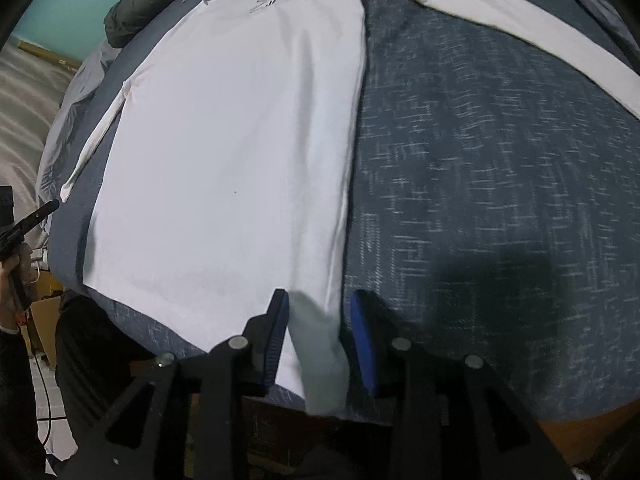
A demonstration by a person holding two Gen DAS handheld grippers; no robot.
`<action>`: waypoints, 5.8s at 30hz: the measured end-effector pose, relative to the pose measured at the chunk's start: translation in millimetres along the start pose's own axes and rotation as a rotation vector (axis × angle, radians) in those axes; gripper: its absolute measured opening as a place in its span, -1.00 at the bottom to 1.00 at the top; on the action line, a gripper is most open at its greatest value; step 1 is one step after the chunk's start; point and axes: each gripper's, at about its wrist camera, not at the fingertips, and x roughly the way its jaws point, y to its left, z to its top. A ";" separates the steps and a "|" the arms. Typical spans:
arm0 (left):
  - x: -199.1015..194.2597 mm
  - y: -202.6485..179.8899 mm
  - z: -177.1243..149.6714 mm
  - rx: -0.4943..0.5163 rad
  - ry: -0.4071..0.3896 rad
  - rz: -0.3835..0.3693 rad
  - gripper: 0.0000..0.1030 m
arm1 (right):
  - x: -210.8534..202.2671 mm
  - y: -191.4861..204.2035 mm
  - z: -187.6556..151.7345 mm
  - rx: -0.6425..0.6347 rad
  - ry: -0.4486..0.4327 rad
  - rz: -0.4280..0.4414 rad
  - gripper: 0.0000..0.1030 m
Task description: Fold clothes
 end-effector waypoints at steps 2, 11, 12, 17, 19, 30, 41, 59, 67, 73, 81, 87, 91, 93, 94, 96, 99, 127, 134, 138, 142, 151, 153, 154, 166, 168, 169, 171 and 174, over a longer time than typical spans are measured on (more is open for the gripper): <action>8.0 2.0 -3.0 0.004 0.025 0.011 -0.10 | 4.3 3.9 -0.2 -0.018 0.011 -0.007 -0.67; 43.3 6.3 -16.0 0.015 0.112 0.036 0.05 | -18.6 -5.6 -10.9 -0.007 -0.034 -0.006 -0.89; 46.5 6.3 -17.3 0.016 0.121 0.038 0.09 | -21.3 -6.9 -12.1 -0.006 -0.040 -0.005 -0.89; 61.5 7.0 -23.8 0.012 0.155 0.047 0.29 | -30.7 -13.9 -18.8 0.011 -0.056 -0.018 -0.92; 67.2 7.6 -26.3 0.010 0.169 0.051 0.30 | -28.1 -18.0 -20.4 0.027 -0.055 -0.026 -0.92; 81.7 2.4 -37.9 0.023 0.208 0.057 0.61 | -37.5 -46.7 -23.4 0.133 -0.084 0.051 -0.90; 83.6 -2.3 -45.2 0.053 0.228 0.080 0.65 | -19.5 -26.1 -30.6 0.033 0.006 0.028 -0.95; 77.9 -1.4 -56.3 0.052 0.245 0.077 0.73 | -55.0 -35.0 24.1 0.101 -0.074 0.027 -0.40; 77.5 -2.7 -62.7 0.057 0.254 0.076 0.86 | -14.4 -32.2 65.2 0.119 -0.076 -0.001 -0.47; 75.4 -2.5 -67.1 0.063 0.257 0.076 0.90 | -5.5 -29.0 66.3 0.093 -0.085 -0.005 -0.96; 69.0 -0.1 -73.6 0.064 0.253 0.078 0.91 | -34.5 -39.4 60.4 0.093 -0.167 -0.048 -0.97; 59.3 1.1 -77.6 0.066 0.240 0.097 0.91 | -22.9 -36.5 63.3 0.106 -0.112 -0.047 -0.97; 53.2 4.7 -79.9 0.068 0.234 0.111 0.91 | -27.2 -42.6 61.7 0.141 -0.120 -0.035 -0.93; 51.3 7.4 -81.2 0.071 0.234 0.118 0.91 | -33.1 -45.4 59.2 0.157 -0.128 -0.020 -0.89; 50.6 8.6 -81.7 0.072 0.233 0.121 0.91 | -35.9 -45.8 57.5 0.156 -0.130 -0.013 -0.87; 49.9 12.1 -81.9 0.064 0.232 0.122 0.91 | -39.0 -44.1 52.0 0.144 -0.115 0.004 -0.71; 48.6 15.9 -81.6 0.050 0.227 0.123 0.92 | -36.9 -38.5 42.9 0.117 -0.079 0.021 -0.69; 27.0 42.3 -92.0 0.036 0.212 0.134 0.92 | 1.0 -44.7 140.5 0.224 -0.172 0.063 -0.58; 23.6 52.1 -95.9 0.040 0.219 0.135 0.93 | 17.1 -45.7 142.9 0.179 -0.164 0.033 -0.96; 20.6 57.1 -99.0 0.042 0.222 0.132 0.95 | 9.2 -55.9 137.9 0.188 -0.183 0.018 -0.96; 27.2 68.8 -51.7 0.041 0.228 0.133 0.95 | 6.1 -57.1 135.5 0.187 -0.187 0.004 -0.96; 6.8 92.6 -27.8 0.007 0.185 0.120 0.95 | -8.0 -57.5 131.7 0.224 -0.217 0.002 -0.95; -2.4 98.7 -24.4 0.002 0.165 0.121 0.95 | -13.7 -57.2 128.9 0.224 -0.228 -0.005 -0.95; -8.9 103.4 -21.8 -0.003 0.149 0.120 0.95 | -16.5 -57.0 127.6 0.224 -0.233 -0.009 -0.95; -26.4 171.3 -5.3 -0.067 0.088 0.206 0.95 | -25.7 -44.4 116.8 0.210 -0.250 -0.004 -0.95; -23.1 177.4 -7.0 -0.066 0.095 0.211 0.95 | -24.2 -42.9 116.9 0.208 -0.247 -0.004 -0.94; -21.4 180.4 -7.8 -0.066 0.099 0.213 0.95 | -23.6 -42.8 116.7 0.207 -0.246 -0.005 -0.94; -19.8 184.9 -7.8 -0.065 0.101 0.213 0.99 | -21.8 -42.8 116.8 0.208 -0.244 -0.004 -0.94; -20.7 190.4 -6.7 -0.065 0.105 0.224 0.99 | -19.0 -44.1 117.1 0.212 -0.240 -0.006 -0.94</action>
